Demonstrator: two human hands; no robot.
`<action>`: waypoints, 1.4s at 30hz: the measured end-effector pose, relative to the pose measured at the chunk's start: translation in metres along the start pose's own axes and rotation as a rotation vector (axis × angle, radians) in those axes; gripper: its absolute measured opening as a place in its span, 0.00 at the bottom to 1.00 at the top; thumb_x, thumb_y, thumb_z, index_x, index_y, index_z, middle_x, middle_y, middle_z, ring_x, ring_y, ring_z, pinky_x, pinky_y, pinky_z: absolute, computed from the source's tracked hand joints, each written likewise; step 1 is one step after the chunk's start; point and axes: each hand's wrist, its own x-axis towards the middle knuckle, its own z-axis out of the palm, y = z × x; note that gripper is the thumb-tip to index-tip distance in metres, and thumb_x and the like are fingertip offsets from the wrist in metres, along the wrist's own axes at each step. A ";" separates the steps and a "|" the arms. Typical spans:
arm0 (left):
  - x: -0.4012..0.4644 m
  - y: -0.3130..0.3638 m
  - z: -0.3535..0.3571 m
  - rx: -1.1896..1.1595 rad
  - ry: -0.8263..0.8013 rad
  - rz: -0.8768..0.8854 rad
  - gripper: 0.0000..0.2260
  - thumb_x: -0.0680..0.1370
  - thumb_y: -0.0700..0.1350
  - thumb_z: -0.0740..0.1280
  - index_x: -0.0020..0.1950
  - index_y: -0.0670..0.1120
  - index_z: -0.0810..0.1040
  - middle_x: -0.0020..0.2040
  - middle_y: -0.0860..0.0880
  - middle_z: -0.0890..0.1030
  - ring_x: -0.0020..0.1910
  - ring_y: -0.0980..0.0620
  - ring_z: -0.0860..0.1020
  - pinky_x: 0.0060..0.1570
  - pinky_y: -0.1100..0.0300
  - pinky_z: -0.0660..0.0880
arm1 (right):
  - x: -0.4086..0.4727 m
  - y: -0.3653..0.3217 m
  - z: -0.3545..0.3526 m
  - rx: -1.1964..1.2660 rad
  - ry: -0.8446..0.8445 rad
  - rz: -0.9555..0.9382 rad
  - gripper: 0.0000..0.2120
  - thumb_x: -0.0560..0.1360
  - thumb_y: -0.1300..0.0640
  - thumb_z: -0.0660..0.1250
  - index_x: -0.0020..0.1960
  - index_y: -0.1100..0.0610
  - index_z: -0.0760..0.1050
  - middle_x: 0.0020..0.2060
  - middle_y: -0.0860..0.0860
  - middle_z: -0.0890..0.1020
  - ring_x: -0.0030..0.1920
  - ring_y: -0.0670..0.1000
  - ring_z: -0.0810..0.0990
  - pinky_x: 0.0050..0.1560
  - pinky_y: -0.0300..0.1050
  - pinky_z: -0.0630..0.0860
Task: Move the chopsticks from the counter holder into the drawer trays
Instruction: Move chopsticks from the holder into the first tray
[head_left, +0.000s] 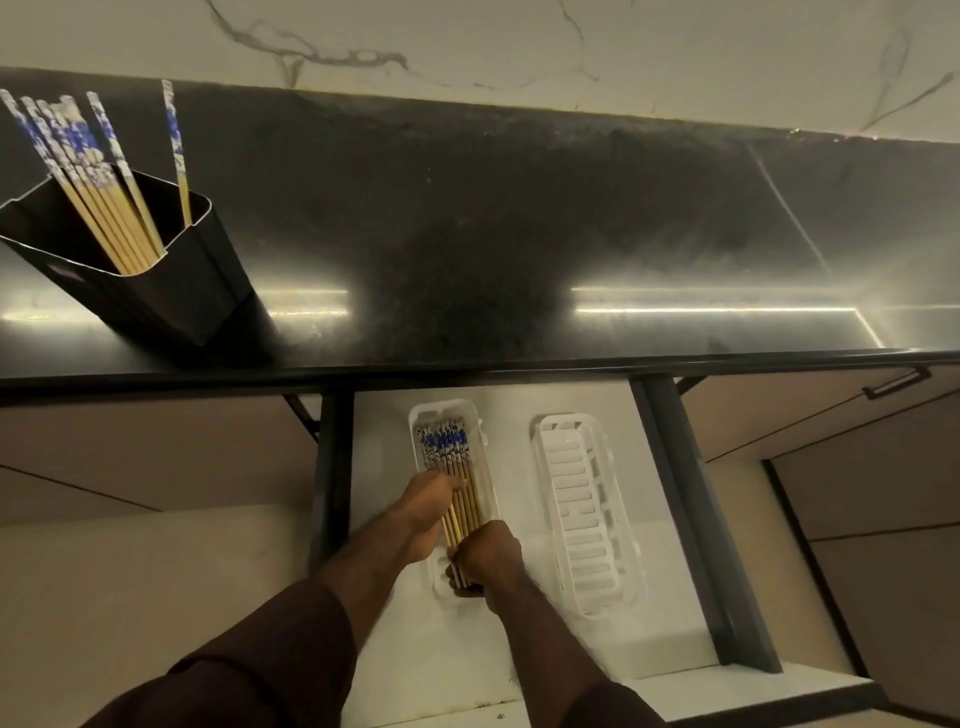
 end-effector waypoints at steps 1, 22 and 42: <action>0.001 -0.001 0.000 0.014 0.003 -0.004 0.13 0.82 0.38 0.58 0.65 0.42 0.74 0.59 0.40 0.80 0.59 0.43 0.78 0.57 0.50 0.73 | 0.001 0.001 0.002 -0.014 0.002 -0.005 0.11 0.74 0.62 0.69 0.56 0.62 0.76 0.40 0.57 0.84 0.37 0.54 0.85 0.37 0.52 0.84; 0.024 -0.007 -0.005 0.012 -0.084 -0.171 0.18 0.81 0.42 0.58 0.71 0.42 0.70 0.65 0.40 0.76 0.65 0.41 0.74 0.70 0.43 0.67 | 0.023 0.013 0.030 -0.649 0.131 -0.231 0.12 0.78 0.56 0.65 0.59 0.58 0.76 0.53 0.53 0.81 0.53 0.53 0.81 0.52 0.43 0.78; 0.014 -0.008 -0.005 0.018 -0.102 -0.158 0.16 0.83 0.45 0.56 0.68 0.43 0.72 0.62 0.41 0.78 0.63 0.43 0.75 0.70 0.44 0.67 | 0.019 0.021 0.020 -0.680 0.150 -0.428 0.12 0.80 0.55 0.64 0.61 0.58 0.76 0.53 0.52 0.82 0.51 0.51 0.82 0.54 0.41 0.78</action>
